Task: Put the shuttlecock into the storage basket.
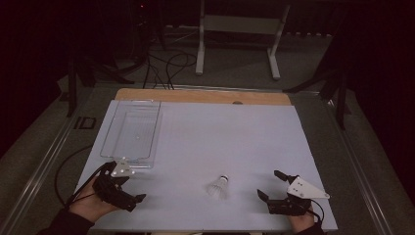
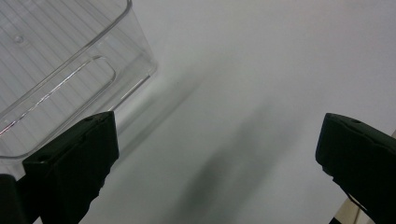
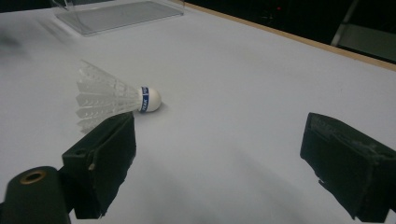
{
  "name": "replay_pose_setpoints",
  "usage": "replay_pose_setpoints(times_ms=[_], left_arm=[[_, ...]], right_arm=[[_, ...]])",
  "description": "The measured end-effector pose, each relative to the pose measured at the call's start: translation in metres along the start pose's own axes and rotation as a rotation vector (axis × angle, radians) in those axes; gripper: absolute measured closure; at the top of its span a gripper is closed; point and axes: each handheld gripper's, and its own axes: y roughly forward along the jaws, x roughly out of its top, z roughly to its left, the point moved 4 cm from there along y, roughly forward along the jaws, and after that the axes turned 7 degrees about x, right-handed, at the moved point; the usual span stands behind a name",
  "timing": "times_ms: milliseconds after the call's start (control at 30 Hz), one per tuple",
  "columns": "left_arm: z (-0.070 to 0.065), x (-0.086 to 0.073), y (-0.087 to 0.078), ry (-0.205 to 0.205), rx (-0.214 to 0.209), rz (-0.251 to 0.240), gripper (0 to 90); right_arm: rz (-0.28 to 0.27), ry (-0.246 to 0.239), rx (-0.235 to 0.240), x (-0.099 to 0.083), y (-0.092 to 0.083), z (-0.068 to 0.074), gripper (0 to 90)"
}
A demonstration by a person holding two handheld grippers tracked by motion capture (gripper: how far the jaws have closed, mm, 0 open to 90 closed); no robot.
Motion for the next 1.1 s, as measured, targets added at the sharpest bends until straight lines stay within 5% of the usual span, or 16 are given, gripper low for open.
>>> replay_pose_setpoints(times_ms=[1100], left_arm=[[-0.014, 0.020, 0.011, 0.113, -0.087, 0.198, 0.0]], right_arm=[[0.006, -0.001, 0.003, -0.001, 0.001, 0.000, 10.2]])
